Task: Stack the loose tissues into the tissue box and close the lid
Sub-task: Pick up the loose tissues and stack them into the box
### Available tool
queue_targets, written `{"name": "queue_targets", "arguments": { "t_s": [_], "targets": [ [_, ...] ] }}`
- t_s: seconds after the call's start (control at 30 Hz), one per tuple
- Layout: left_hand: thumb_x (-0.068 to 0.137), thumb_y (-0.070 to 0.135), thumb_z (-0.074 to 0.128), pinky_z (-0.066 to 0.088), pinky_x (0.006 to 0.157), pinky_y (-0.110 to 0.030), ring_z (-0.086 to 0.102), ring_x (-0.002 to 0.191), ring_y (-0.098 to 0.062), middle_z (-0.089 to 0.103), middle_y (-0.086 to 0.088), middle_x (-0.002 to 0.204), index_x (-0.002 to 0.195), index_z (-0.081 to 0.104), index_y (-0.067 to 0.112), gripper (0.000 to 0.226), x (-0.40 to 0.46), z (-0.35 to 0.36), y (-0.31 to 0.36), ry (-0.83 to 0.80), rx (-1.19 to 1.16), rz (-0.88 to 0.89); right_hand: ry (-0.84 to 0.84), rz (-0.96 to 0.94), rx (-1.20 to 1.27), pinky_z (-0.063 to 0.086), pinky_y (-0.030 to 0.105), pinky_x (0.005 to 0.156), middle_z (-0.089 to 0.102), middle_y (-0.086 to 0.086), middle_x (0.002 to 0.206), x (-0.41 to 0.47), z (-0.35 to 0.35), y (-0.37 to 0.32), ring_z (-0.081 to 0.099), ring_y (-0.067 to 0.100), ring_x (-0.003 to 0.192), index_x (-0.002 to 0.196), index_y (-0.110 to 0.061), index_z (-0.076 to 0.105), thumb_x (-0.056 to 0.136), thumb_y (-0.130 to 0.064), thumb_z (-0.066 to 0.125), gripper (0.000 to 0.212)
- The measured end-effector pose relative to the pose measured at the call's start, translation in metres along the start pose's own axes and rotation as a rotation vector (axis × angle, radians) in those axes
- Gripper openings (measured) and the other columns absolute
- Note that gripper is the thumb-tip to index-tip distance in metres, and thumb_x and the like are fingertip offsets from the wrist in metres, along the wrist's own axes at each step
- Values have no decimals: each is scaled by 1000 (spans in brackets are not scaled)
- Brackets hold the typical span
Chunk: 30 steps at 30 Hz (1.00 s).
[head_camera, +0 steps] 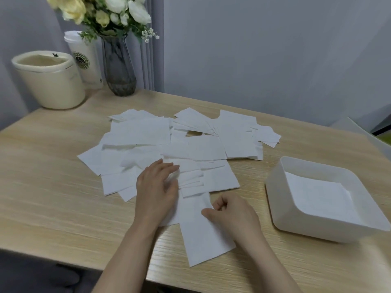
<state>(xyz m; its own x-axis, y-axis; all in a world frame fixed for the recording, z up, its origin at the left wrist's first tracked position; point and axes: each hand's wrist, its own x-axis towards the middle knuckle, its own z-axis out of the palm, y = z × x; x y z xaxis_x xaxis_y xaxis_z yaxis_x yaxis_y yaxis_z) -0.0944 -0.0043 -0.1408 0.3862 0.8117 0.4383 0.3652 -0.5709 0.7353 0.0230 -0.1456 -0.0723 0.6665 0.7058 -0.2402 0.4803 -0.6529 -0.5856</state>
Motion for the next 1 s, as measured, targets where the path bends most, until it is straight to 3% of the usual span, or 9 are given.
{"name": "queue_targets", "arguments": {
  "t_s": [0.13, 0.23, 0.3, 0.4, 0.6, 0.67, 0.8, 0.87, 1.0],
  "targets": [
    [80, 38, 50, 34, 107, -27, 42, 130, 1, 54, 30, 119, 111, 67, 31, 36, -2, -7, 8, -3, -223, -37, 23, -40, 145, 34, 25, 58, 52, -12, 66, 0, -6, 11, 50, 6, 65, 75, -24, 56, 78, -31, 67, 13],
    [83, 30, 55, 33, 106, -13, 43, 130, 5, 57, 22, 124, 108, 61, 42, 29, -6, -13, 21, -11, -318, -78, -42, -20, 330, 35, 24, 56, 51, -12, 57, -4, -17, 22, 48, 5, 57, 76, -21, 58, 82, -19, 69, 13],
    [83, 27, 57, 33, 105, -11, 47, 127, 4, 61, 16, 124, 108, 63, 41, 29, -9, -14, 26, -15, -339, -95, -122, -6, 518, 38, 26, 59, 59, 0, 60, -11, -25, 29, 55, 14, 60, 79, -14, 59, 84, -10, 70, 12],
    [82, 43, 52, 38, 101, -13, 53, 120, 1, 63, 19, 119, 109, 63, 42, 28, -11, -13, 27, -28, -335, -86, -177, 0, 813, 48, 29, 58, 70, 15, 71, -23, -37, 32, 64, 23, 64, 91, -5, 62, 78, -10, 76, 20],
    [85, 50, 53, 44, 85, -8, 63, 107, 3, 70, 24, 108, 107, 68, 36, 29, -11, -11, 41, -113, -513, -190, -32, 18, 1034, 57, 28, 59, 75, 14, 84, -15, -33, 19, 71, 20, 68, 101, -4, 63, 86, -1, 63, 16],
    [85, 53, 52, 46, 85, -11, 65, 105, 2, 72, 23, 106, 108, 68, 35, 33, -11, -10, 47, -163, -562, -201, -18, 18, 1046, 57, 31, 64, 75, 12, 87, -10, -24, 12, 72, 22, 74, 101, -7, 63, 86, -2, 64, 15],
    [86, 34, 56, 51, 76, -15, 69, 99, -6, 75, 10, 105, 106, 71, 25, 26, -12, -8, 54, -234, -711, -302, 11, 25, 1072, 57, 38, 73, 75, 11, 88, -1, -9, 2, 72, 26, 81, 97, -8, 64, 86, -4, 66, 12],
    [82, 31, 62, 56, 78, -26, 70, 99, -16, 75, -2, 105, 102, 75, 19, 27, -12, -7, 52, -254, -784, -394, 10, 25, 1089, 57, 41, 76, 75, 10, 88, 1, -2, -2, 72, 27, 83, 97, -9, 64, 87, -5, 66, 11],
    [89, 15, 68, 56, 81, -37, 71, 93, -26, 75, -11, 101, 95, 77, 14, 11, -9, -9, 50, -283, -812, -516, 7, -9, 1062, 58, 38, 72, 76, 9, 86, 6, 6, -8, 73, 24, 81, 100, -8, 64, 88, -6, 66, 12]
  ]
}}
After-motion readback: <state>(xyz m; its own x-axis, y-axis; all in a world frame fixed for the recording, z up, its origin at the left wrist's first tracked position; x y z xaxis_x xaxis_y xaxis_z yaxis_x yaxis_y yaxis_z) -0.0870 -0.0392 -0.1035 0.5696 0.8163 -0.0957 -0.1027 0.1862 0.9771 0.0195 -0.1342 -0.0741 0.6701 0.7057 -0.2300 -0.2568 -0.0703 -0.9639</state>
